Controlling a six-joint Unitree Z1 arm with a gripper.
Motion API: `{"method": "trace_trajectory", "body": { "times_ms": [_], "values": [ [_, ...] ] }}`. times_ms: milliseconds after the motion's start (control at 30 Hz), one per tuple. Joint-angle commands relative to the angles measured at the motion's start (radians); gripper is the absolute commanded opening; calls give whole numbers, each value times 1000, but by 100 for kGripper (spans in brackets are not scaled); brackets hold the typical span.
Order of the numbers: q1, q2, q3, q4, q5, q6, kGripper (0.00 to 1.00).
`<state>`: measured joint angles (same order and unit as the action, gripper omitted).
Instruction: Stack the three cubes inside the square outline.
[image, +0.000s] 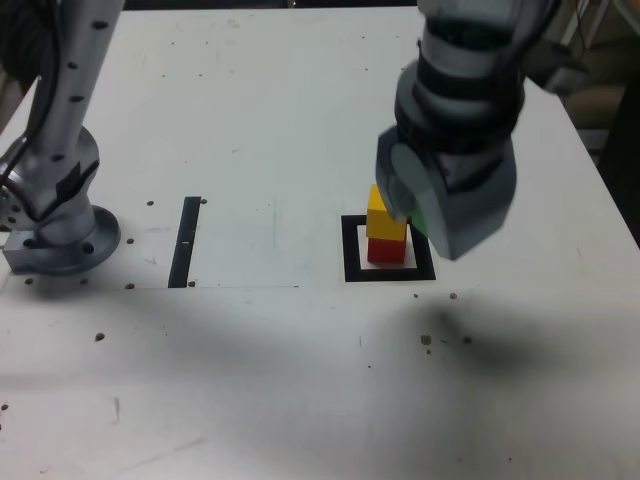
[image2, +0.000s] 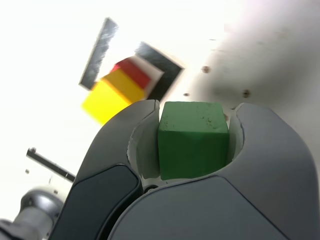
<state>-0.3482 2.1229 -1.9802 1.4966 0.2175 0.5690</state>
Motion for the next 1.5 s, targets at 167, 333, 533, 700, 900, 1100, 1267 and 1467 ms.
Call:
{"method": "trace_trajectory", "body": {
  "times_ms": [167,333,533,700,900,1100,1267,1467],
  "values": [
    [60,-31,37,52,-28,-136,28],
    [108,-35,59,60,-73,-266,28],
    [163,-44,81,58,-116,-401,28],
    [193,-65,93,57,-124,-473,28],
    [226,-81,124,44,-154,-511,28],
    [238,-83,166,7,-179,-512,28],
    [238,-83,189,-21,-196,-512,28],
    [238,-82,196,-44,-196,-512,28]
  ]
}}
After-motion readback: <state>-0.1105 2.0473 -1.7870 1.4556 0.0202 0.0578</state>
